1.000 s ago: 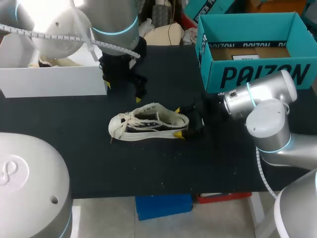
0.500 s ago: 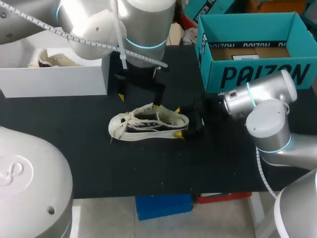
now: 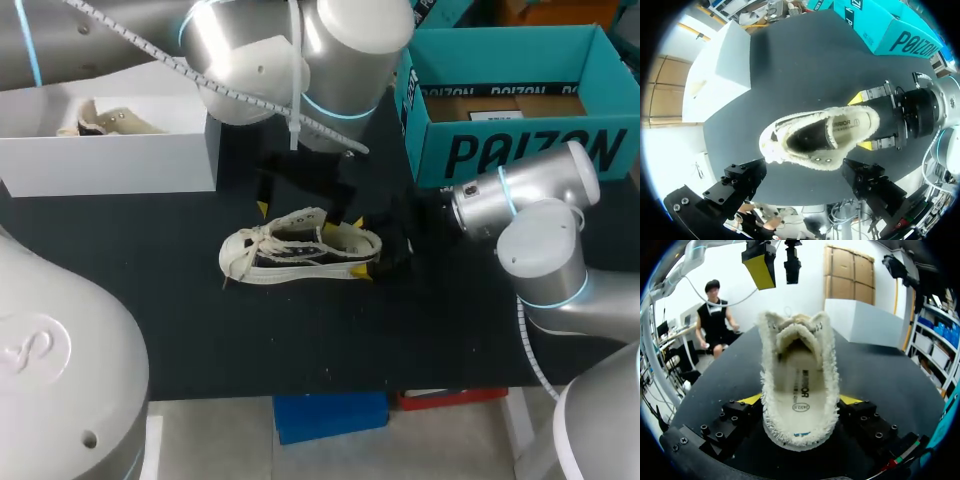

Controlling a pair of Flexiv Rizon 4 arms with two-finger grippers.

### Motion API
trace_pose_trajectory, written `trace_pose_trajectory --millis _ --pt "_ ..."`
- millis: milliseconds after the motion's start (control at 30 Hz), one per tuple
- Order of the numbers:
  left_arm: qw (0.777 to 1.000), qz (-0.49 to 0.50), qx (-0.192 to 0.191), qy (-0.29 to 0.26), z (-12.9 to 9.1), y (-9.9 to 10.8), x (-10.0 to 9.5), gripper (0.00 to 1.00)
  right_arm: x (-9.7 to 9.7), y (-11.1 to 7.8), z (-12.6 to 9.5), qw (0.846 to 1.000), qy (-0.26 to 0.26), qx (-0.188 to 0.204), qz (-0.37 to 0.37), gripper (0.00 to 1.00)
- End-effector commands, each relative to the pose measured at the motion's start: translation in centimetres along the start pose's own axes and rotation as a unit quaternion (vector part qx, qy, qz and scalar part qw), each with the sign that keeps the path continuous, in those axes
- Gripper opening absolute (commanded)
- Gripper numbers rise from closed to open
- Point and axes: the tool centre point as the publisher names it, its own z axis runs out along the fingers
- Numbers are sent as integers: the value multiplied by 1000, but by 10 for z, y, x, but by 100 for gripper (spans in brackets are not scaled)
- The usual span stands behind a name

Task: Take the shoe out of the shoebox, open the shoe tongue, remove and reinsert the insole, then place the shoe into the shoebox

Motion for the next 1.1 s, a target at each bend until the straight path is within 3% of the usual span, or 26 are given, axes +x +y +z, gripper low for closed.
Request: trace_pose_trajectory --millis 33,433,767,1033,1100 --pt "999 -2 -7 -35 13 -5 18 100 -1 0 3 1000 -1 1 0 0" --pt "997 -16 -23 -73 38 -13 39 100 -1 0 3 1000 -1 1 0 0" --pt "992 -16 -44 -117 60 -15 33 100 -1 0 3 1000 -1 1 0 0" --pt "989 -22 -42 -142 63 -20 22 100 -1 0 3 1000 -1 1 0 0" --pt "989 -18 -41 -141 63 -19 23 89 -1 0 3 1000 -1 1 0 0"
